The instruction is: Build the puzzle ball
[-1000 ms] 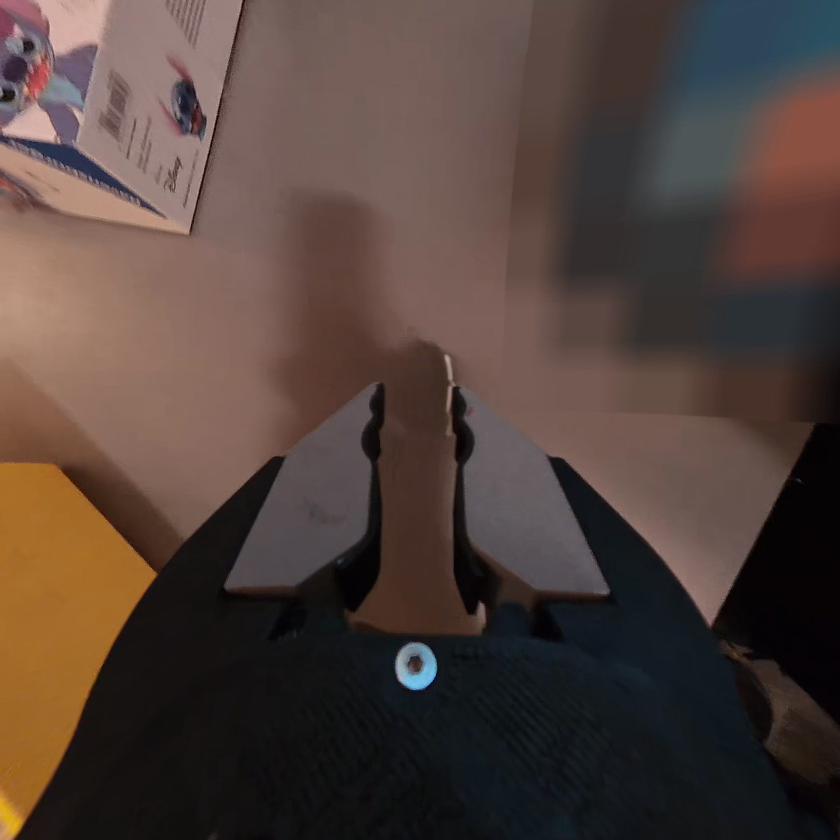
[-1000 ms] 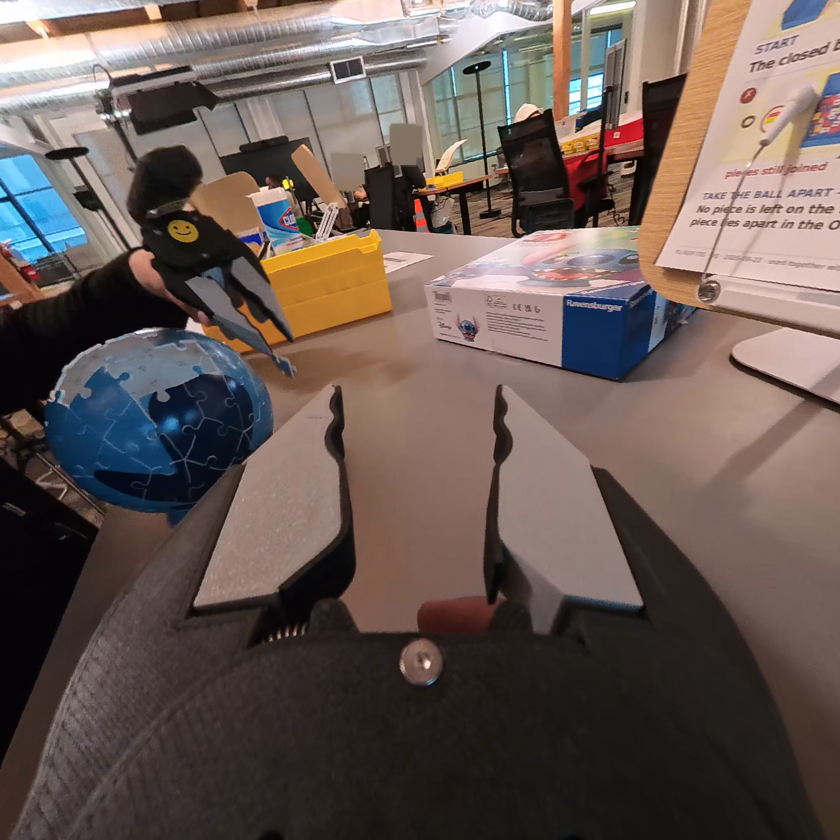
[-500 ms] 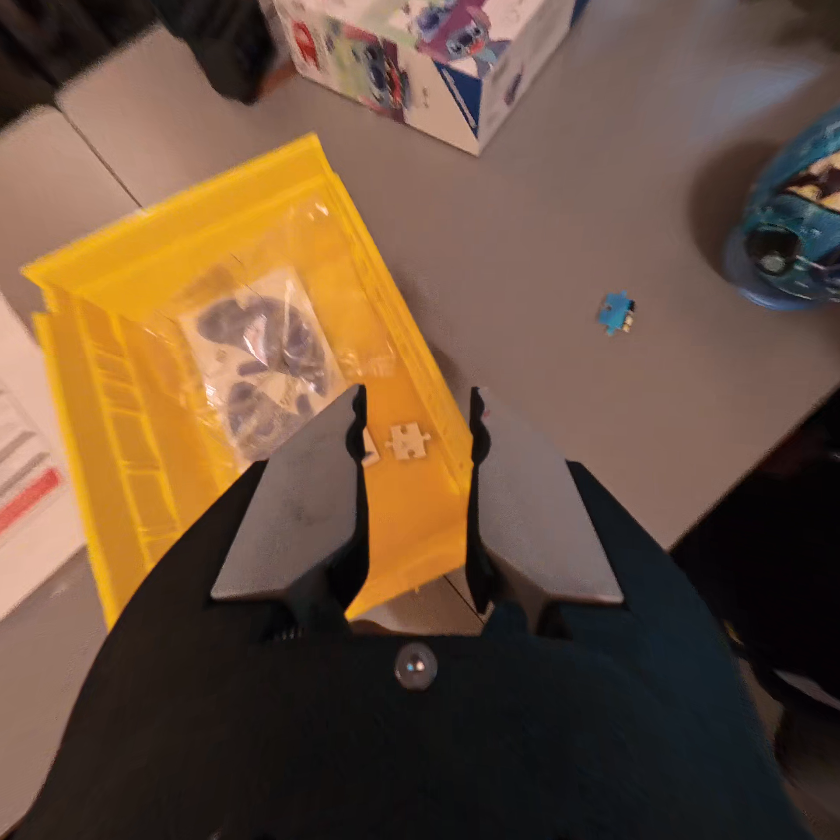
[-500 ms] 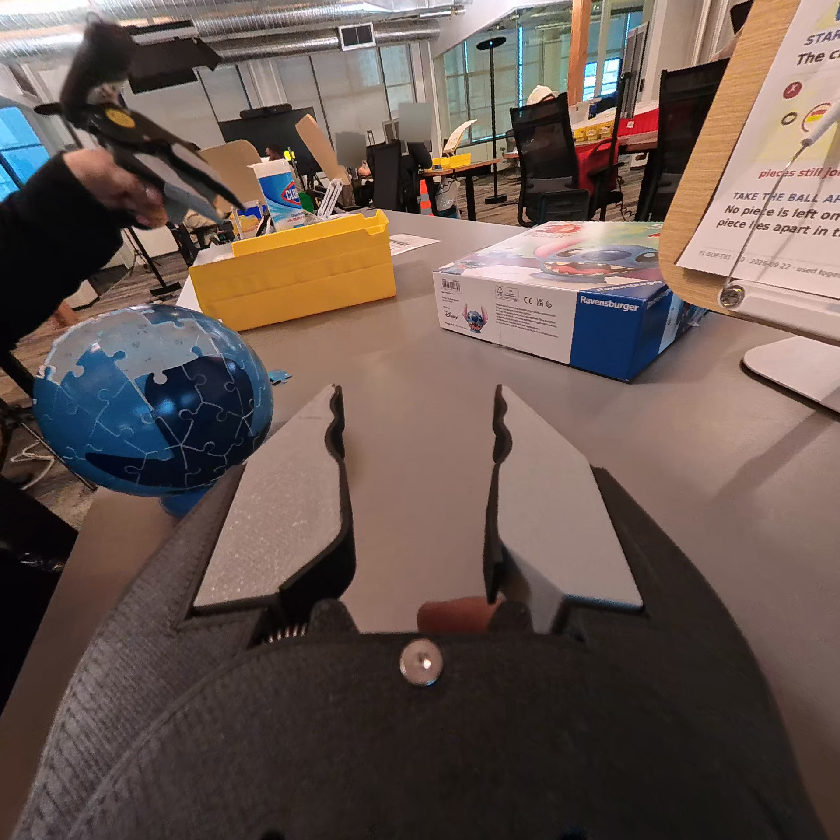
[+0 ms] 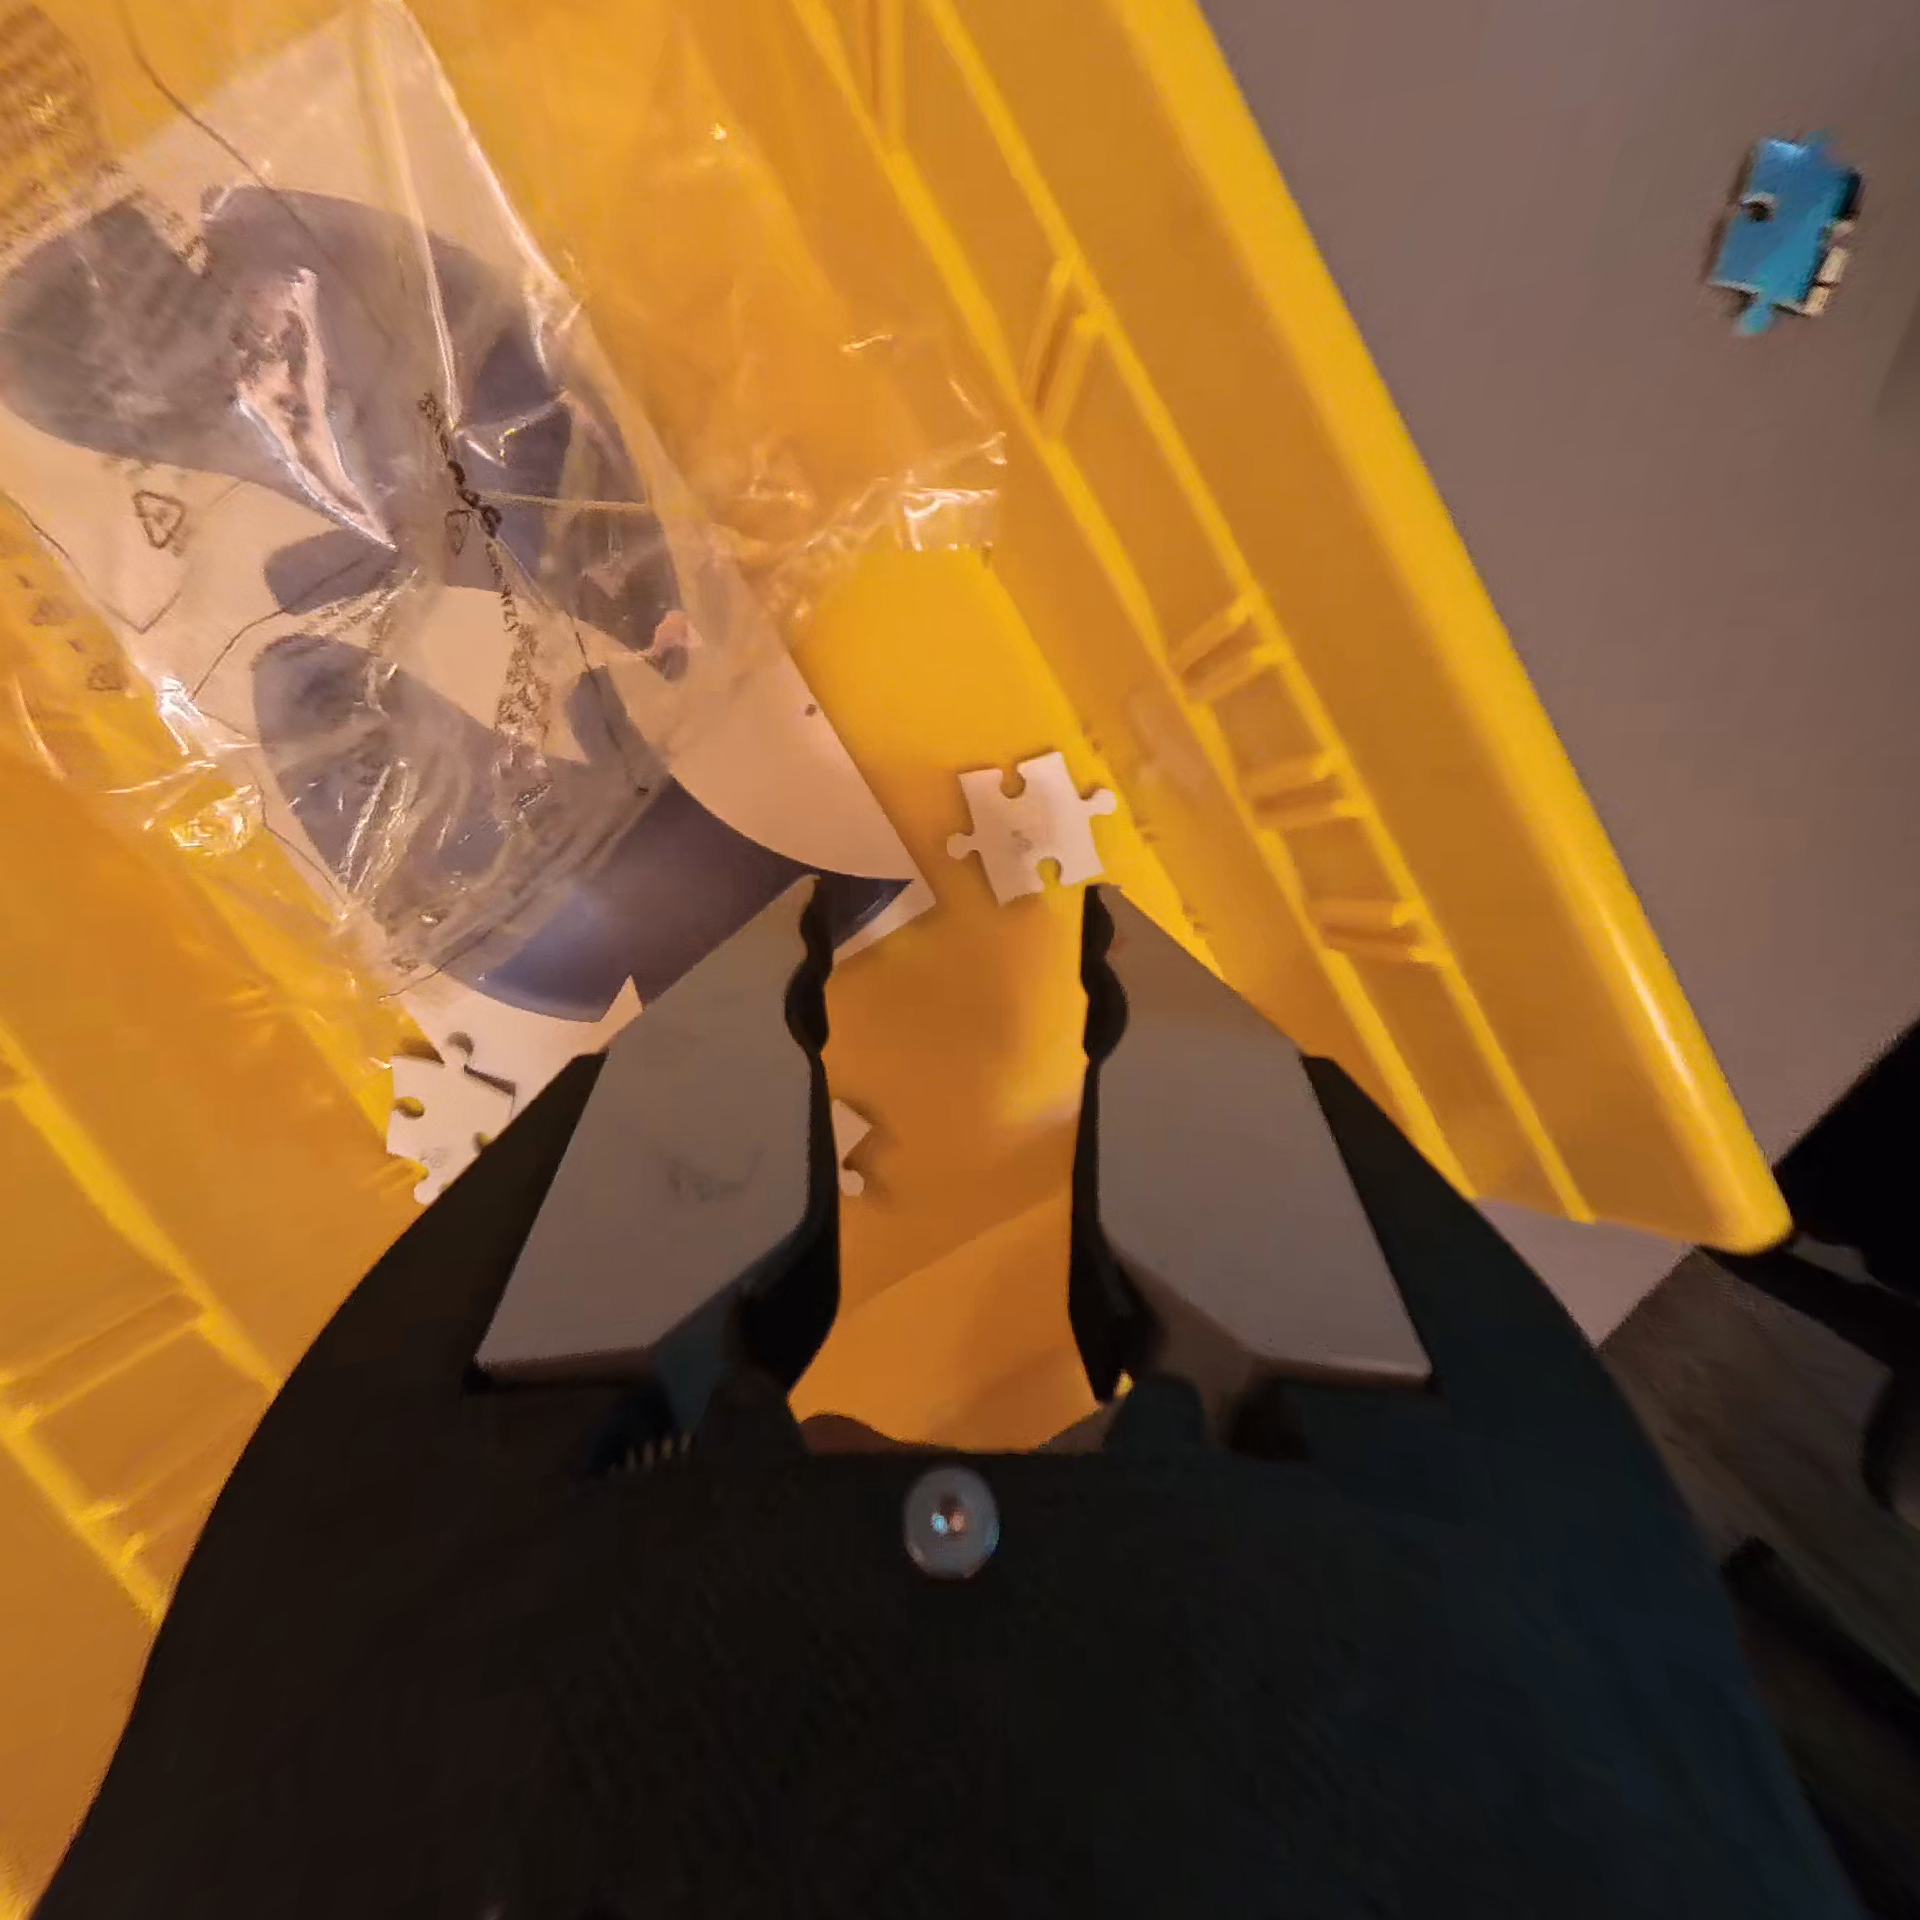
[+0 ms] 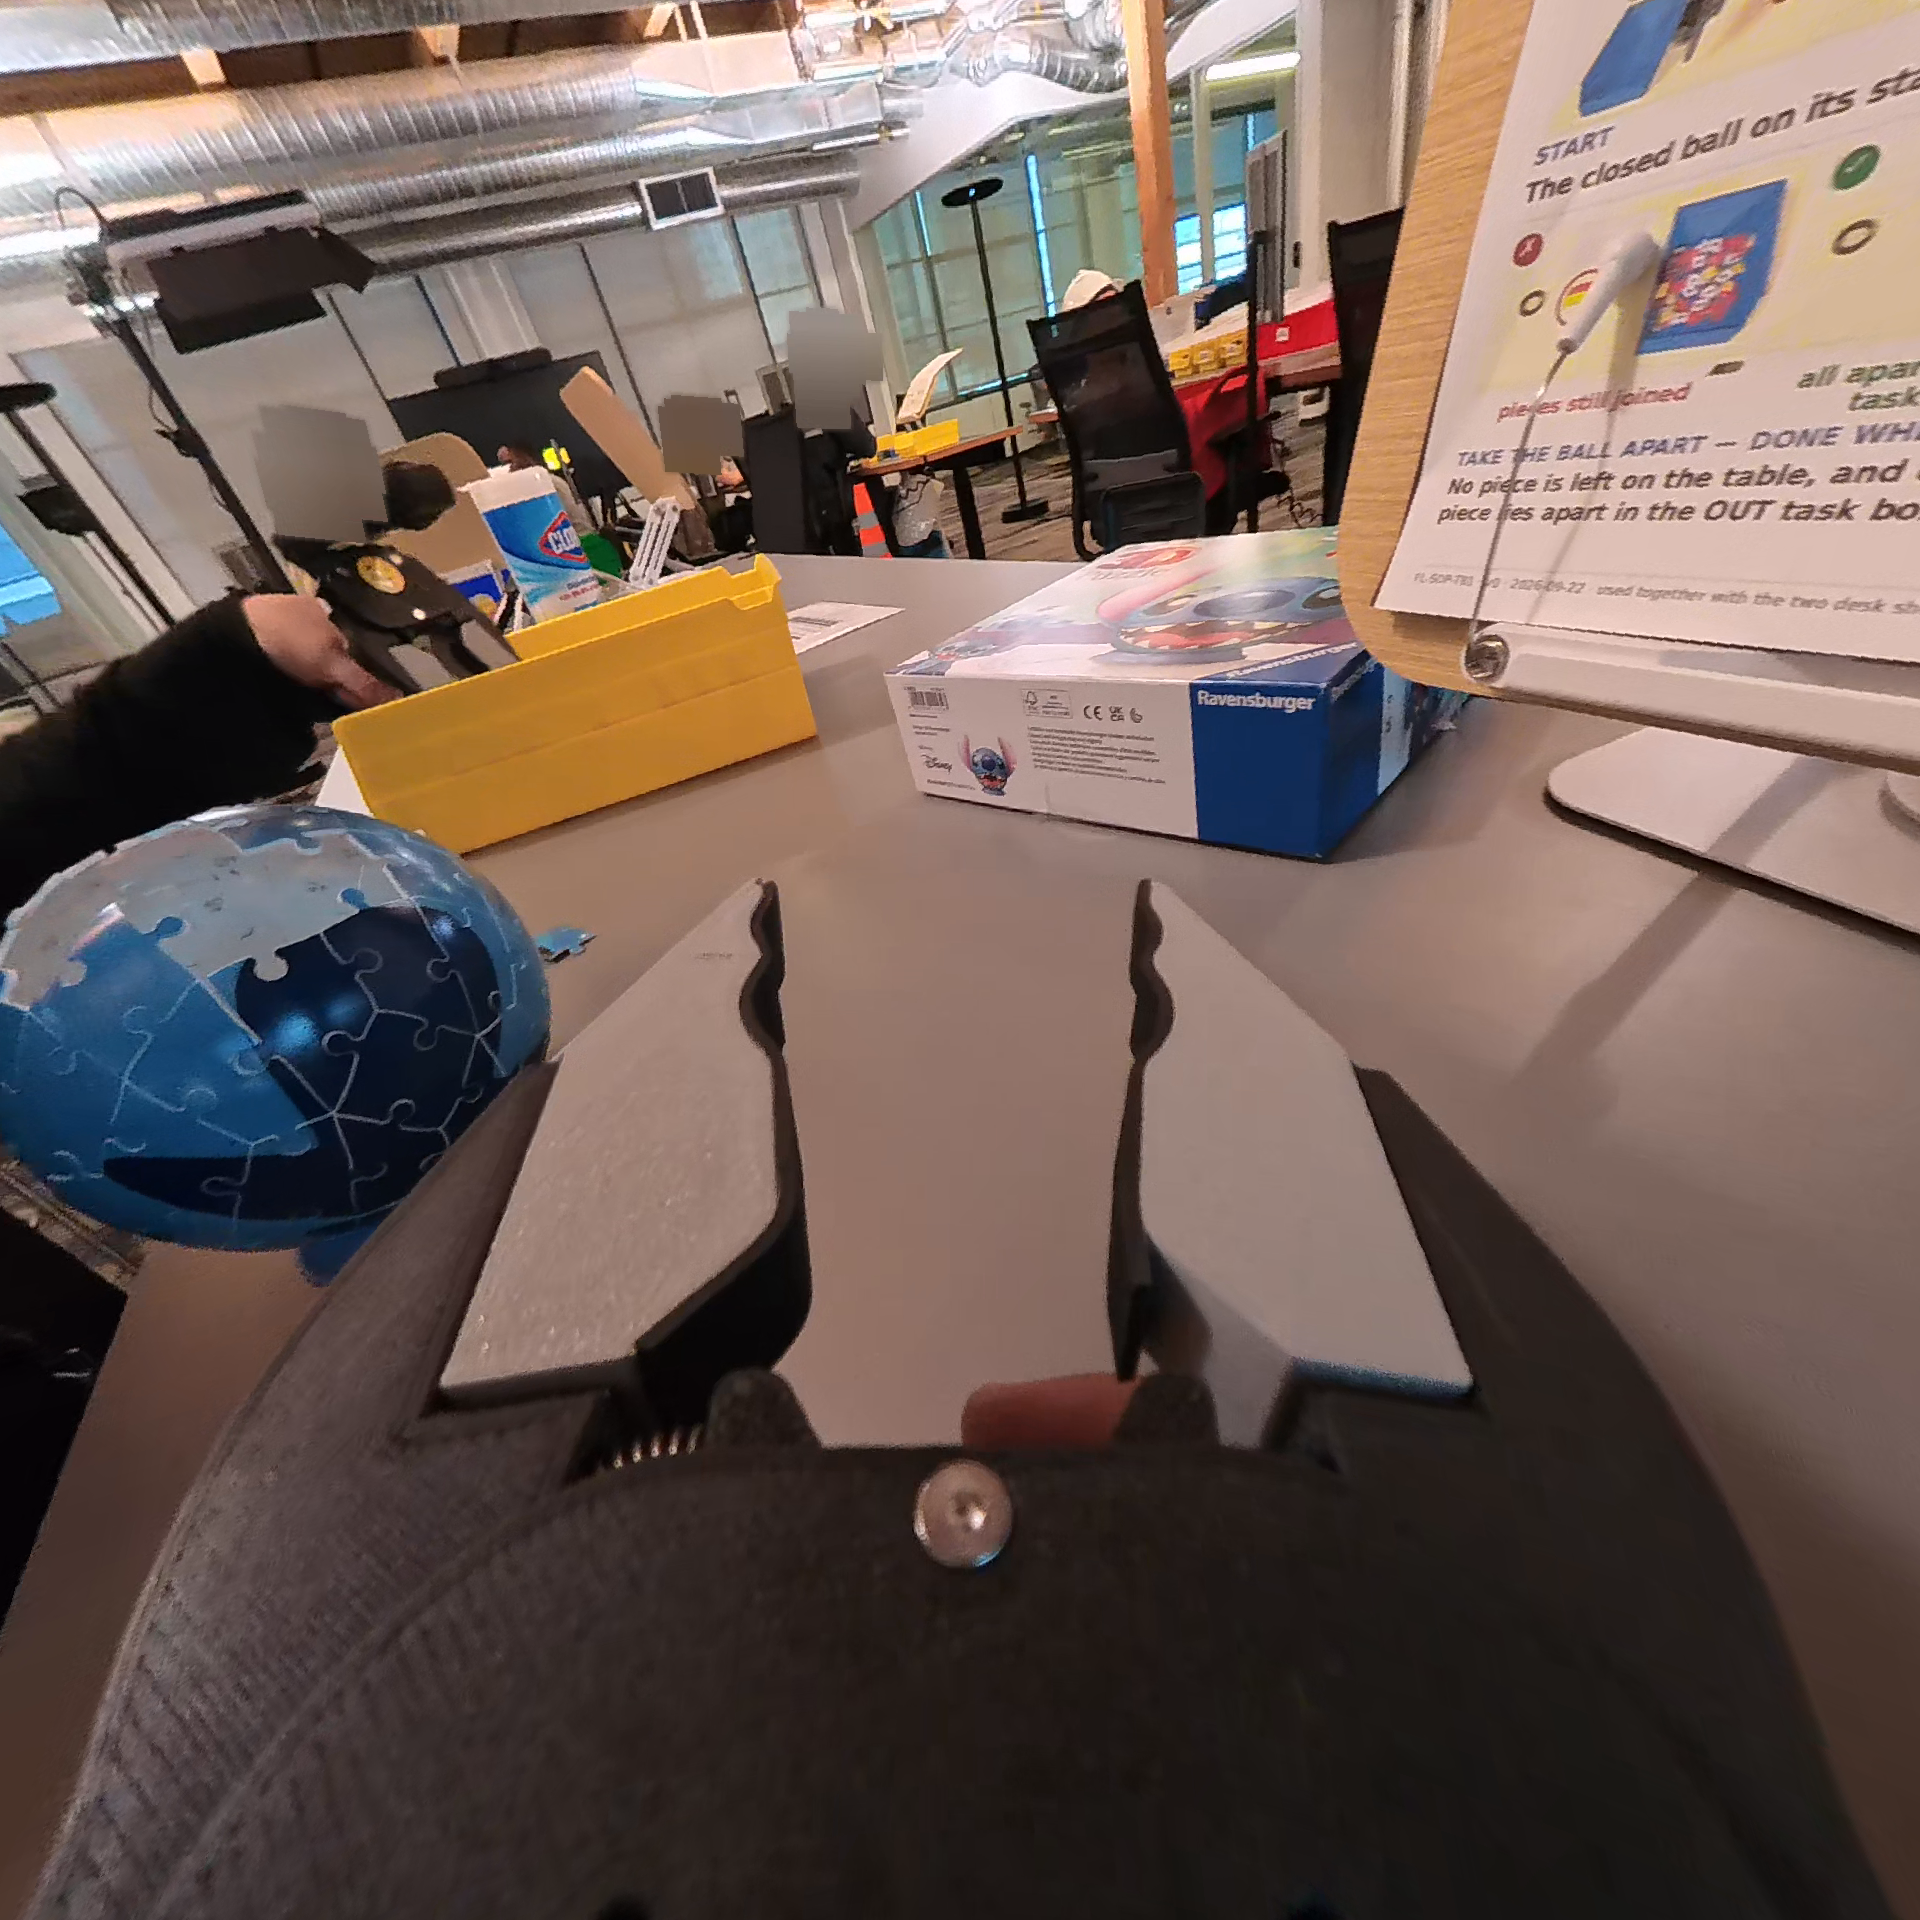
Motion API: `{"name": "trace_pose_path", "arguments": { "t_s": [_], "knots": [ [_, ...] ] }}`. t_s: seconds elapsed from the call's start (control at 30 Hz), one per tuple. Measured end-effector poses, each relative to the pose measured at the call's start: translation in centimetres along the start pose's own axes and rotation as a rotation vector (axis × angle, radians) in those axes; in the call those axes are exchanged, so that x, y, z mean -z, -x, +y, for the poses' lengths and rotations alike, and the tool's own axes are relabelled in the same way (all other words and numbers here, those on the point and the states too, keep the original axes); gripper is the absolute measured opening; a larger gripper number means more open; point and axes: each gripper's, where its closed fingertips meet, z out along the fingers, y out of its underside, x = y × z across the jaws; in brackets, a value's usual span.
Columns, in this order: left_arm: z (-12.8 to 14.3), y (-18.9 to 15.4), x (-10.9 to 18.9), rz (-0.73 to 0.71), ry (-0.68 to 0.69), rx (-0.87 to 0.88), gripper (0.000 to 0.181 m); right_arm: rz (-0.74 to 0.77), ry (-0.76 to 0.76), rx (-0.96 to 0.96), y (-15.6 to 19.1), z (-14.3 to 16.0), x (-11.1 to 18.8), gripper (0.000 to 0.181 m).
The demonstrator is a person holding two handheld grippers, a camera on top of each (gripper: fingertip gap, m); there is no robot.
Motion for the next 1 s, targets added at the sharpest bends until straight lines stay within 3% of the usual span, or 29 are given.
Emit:
{"name": "trace_pose_path", "arguments": {
  "t_s": [0.13, 0.2, 0.27, 0.3, 0.43, 0.57, 0.7, 0.8, 0.87, 1.0],
  "knots": [
    [0.3, -0.9, -0.4, 0.07, 0.002, -0.033, 0.044, 0.018, -0.015, -0.024, -0.5, -0.2, 0.2, 0.066],
    [1.2, -0.7, -1.6, 0.048, 0.071, -0.067, 0.046, 0.027, -0.02, -0.034, -0.7, -0.3, 0.2, 0.067],
    [0.9, -0.3, -2.0, 0.005, 0.063, -0.108, 0.036, 0.045, -0.027, -0.037, -1.0, -0.4, 0.3, 0.067],
    [1.0, -0.6, -2.1, 0.029, 0.082, -0.105, 0.041, 0.054, -0.028, -0.036, -1.1, -0.4, 0.3, 0.066],
    [0.4, 0.8, -2.4, -0.059, 0.088, -0.122, 0.0, 0.077, -0.025, -0.027, -1.3, -0.3, 0.3, 0.066],
    [0.8, 1.3, -2.0, -0.053, 0.077, -0.129, 0.0, 0.089, -0.028, -0.025, -1.4, -0.4, 0.3, 0.066],
    [0.1, 1.3, -0.3, -0.023, -0.017, -0.09, 0.0, 0.09, -0.037, -0.039, -1.6, -0.5, 0.4, 0.066],
    [-1.3, -0.9, 0.5, 0.074, -0.103, -0.102, 0.0, 0.089, -0.034, -0.041, -1.6, -0.5, 0.4, 0.066],
    [-1.3, -2.0, 0.0, 0.087, -0.067, -0.128, 0.024, 0.091, -0.034, -0.038, -1.6, -0.5, 0.4, 0.066],
    [0.6, -1.3, -2.1, -0.036, 0.095, -0.241, 0.053, 0.095, -0.042, -0.025, -1.5, -0.6, 0.5, 0.066]
  ]
}}
